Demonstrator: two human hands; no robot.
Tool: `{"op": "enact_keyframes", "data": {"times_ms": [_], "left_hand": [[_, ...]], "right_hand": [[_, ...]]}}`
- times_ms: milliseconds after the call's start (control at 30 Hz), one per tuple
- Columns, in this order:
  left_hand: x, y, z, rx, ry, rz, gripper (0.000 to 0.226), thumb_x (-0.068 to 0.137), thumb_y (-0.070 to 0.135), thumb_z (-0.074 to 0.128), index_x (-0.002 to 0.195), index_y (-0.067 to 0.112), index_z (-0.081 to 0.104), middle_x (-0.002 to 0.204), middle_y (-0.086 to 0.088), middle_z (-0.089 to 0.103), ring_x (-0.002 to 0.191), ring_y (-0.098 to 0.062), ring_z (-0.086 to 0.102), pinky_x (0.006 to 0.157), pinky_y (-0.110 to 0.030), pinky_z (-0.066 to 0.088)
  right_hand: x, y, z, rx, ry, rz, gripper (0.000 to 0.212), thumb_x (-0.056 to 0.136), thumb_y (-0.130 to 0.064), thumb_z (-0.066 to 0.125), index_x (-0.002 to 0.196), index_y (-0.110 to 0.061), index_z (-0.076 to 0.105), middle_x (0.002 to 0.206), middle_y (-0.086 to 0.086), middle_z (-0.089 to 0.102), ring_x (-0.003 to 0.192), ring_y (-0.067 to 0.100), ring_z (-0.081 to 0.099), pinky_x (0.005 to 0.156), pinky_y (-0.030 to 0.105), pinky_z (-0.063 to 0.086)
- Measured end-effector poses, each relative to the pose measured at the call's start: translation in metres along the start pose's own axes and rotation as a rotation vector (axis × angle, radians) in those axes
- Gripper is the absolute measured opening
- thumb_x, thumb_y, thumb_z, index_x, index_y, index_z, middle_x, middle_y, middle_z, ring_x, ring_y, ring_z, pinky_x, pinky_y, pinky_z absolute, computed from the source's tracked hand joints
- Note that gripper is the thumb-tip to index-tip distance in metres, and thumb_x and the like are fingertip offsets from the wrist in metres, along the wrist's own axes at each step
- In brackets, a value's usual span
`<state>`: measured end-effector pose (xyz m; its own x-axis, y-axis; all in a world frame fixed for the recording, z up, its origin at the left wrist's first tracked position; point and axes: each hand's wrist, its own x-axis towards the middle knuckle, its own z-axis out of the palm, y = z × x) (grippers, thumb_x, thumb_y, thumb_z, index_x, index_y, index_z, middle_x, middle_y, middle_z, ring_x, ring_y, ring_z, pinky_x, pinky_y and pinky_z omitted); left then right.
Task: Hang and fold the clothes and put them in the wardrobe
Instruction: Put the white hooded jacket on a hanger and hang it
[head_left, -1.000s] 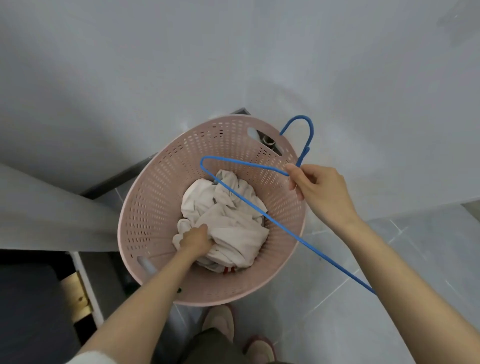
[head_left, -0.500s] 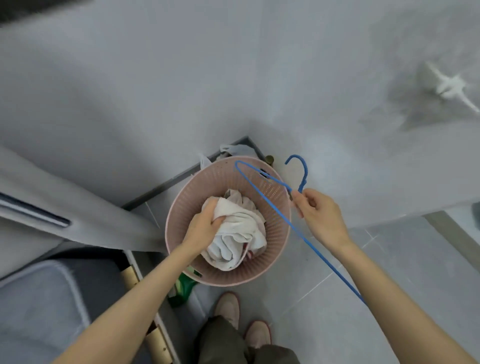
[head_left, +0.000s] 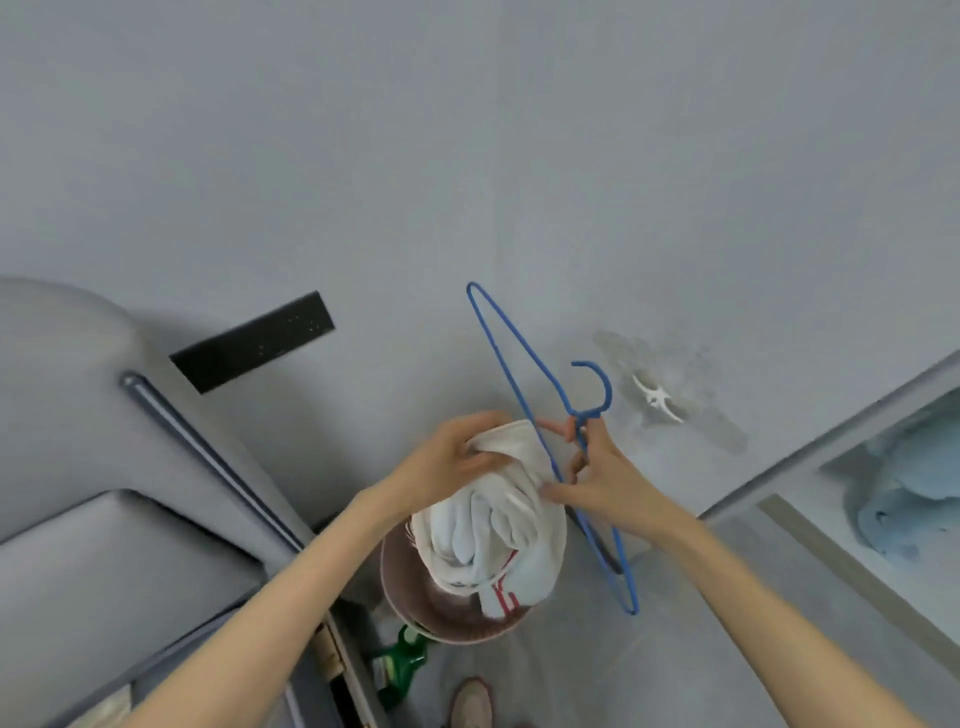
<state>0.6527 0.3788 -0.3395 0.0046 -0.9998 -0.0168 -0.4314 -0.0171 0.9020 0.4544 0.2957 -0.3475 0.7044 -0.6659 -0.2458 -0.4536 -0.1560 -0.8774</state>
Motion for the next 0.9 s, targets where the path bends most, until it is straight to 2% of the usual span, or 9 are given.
{"op": "enact_keyframes", "data": {"times_ms": [100,200,300,400,500,567,667,733,900], "left_hand": [[0.000,0.056,-0.011,-0.004,-0.023,0.089,0.019,0.088,0.018,0.061,0.094,0.036,0.059,0.085,0.018,0.063,0.078,0.005,0.057,0.071,-0.012,0.045],[-0.004,0.096,-0.020,0.039,0.013,0.148,0.018,0.089,0.016,0.063,0.097,0.031,0.057,0.088,0.012,0.063,0.080,0.003,0.057,0.072,-0.011,0.044],[-0.007,0.118,-0.028,0.064,0.058,0.162,0.016,0.088,0.015,0.065,0.091,0.029,0.056,0.081,0.018,0.061,0.073,0.007,0.054,0.069,-0.007,0.041],[-0.007,0.128,-0.035,0.120,0.092,0.117,0.019,0.082,0.022,0.071,0.086,0.033,0.056,0.081,0.027,0.060,0.075,0.010,0.052,0.069,-0.003,0.038],[-0.003,0.126,-0.038,0.147,0.090,0.089,0.024,0.075,0.022,0.078,0.090,0.028,0.060,0.095,0.020,0.060,0.082,0.012,0.052,0.070,-0.001,0.036],[0.003,0.122,-0.035,0.172,0.112,0.084,0.026,0.074,0.016,0.079,0.091,0.022,0.061,0.094,0.017,0.060,0.078,0.014,0.051,0.069,-0.001,0.036],[0.012,0.114,-0.026,0.148,0.157,0.073,0.019,0.079,0.008,0.073,0.091,0.018,0.062,0.094,0.012,0.060,0.077,0.016,0.052,0.068,0.000,0.036],[0.019,0.112,-0.020,0.142,0.155,0.079,0.016,0.081,0.007,0.070,0.090,0.017,0.063,0.094,0.014,0.060,0.081,0.018,0.052,0.071,0.002,0.034],[0.037,0.136,0.004,0.127,0.032,0.155,0.008,0.085,0.010,0.067,0.091,0.015,0.064,0.095,0.017,0.062,0.083,0.020,0.052,0.072,0.004,0.033]], "right_hand": [[-0.014,-0.041,-0.020,0.022,0.018,-0.051,0.052,0.076,-0.011,0.075,0.104,-0.014,0.031,0.107,0.006,0.053,0.060,0.005,0.043,0.066,0.021,0.044],[-0.031,-0.071,-0.042,0.049,0.089,-0.140,0.047,0.077,-0.011,0.076,0.090,-0.019,0.031,0.087,-0.006,0.037,0.064,0.006,0.040,0.060,0.013,0.041],[-0.050,-0.092,-0.063,0.013,0.161,-0.199,0.044,0.079,-0.012,0.074,0.082,-0.023,0.032,0.079,-0.012,0.035,0.065,-0.003,0.038,0.060,0.011,0.038],[-0.071,-0.107,-0.086,-0.020,0.273,-0.217,0.035,0.078,-0.019,0.075,0.085,-0.025,0.042,0.076,-0.017,0.046,0.065,0.001,0.045,0.060,0.013,0.039],[-0.095,-0.119,-0.111,-0.010,0.430,-0.212,0.033,0.074,-0.020,0.078,0.096,-0.020,0.054,0.090,-0.009,0.062,0.077,0.001,0.057,0.065,0.013,0.045],[-0.113,-0.127,-0.129,-0.072,0.515,-0.218,0.027,0.074,-0.018,0.077,0.084,-0.023,0.053,0.079,-0.011,0.059,0.065,-0.005,0.053,0.057,0.009,0.040],[-0.137,-0.133,-0.154,-0.265,0.596,-0.154,0.033,0.077,-0.010,0.063,0.065,-0.024,0.035,0.060,-0.010,0.040,0.055,0.008,0.033,0.047,0.015,0.027],[-0.151,-0.132,-0.167,-0.327,0.636,-0.104,0.034,0.078,-0.006,0.056,0.061,-0.023,0.032,0.057,-0.009,0.034,0.056,0.009,0.025,0.050,0.020,0.024],[-0.179,-0.127,-0.174,-0.307,0.732,-0.022,0.036,0.079,-0.005,0.056,0.058,-0.020,0.033,0.056,-0.006,0.034,0.055,0.009,0.026,0.052,0.026,0.023]]}}
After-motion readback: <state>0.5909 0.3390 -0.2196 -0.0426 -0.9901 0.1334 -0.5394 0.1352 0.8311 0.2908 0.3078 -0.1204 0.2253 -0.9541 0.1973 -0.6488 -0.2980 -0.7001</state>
